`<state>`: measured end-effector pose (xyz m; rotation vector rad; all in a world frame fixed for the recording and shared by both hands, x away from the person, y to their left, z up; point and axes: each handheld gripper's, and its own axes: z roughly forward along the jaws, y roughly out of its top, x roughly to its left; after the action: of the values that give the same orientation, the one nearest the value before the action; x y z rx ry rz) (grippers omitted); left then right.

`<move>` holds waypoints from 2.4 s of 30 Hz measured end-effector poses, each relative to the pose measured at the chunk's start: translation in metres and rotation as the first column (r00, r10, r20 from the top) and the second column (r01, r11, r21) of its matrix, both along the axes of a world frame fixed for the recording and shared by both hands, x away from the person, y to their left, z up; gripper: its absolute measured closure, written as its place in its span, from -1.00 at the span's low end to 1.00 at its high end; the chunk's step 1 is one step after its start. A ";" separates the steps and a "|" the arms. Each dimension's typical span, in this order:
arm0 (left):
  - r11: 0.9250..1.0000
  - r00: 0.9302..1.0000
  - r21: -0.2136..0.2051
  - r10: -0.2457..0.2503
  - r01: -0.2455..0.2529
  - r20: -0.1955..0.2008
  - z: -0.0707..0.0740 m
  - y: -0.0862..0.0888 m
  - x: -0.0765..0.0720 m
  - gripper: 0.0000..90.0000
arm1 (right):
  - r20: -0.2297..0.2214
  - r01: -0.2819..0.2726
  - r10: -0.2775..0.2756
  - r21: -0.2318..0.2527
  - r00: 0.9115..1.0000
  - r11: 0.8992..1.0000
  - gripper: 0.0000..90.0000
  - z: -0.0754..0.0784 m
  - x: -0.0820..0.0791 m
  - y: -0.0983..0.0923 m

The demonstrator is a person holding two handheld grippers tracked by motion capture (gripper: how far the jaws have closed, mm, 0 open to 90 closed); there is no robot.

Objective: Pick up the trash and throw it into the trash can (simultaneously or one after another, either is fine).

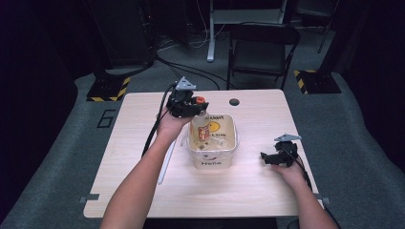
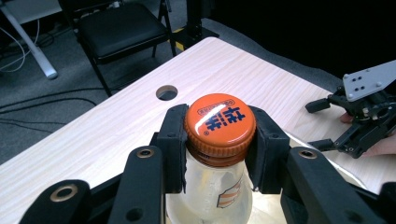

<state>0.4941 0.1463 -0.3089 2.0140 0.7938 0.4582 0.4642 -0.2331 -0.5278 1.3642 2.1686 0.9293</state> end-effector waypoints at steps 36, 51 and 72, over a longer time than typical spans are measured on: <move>1.000 1.000 -0.016 0.027 -0.027 -0.008 -0.054 0.003 0.004 0.39 | -0.001 -0.005 0.005 0.000 1.000 1.000 -0.93 0.000 0.000 0.000; 0.999 0.999 0.028 0.026 -0.025 -0.031 -0.057 0.007 0.002 0.24 | -0.001 -0.006 0.006 0.000 1.000 1.000 -0.93 0.000 0.000 0.000; 1.000 0.999 -0.011 0.019 -0.020 -0.037 -0.039 0.037 -0.018 -0.04 | -0.001 -0.006 0.006 0.000 1.000 1.000 -0.93 0.000 0.000 0.000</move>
<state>0.4763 0.1831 -0.3479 2.0106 0.8371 0.4281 0.4638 -0.2328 -0.5279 1.3593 2.1740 0.9310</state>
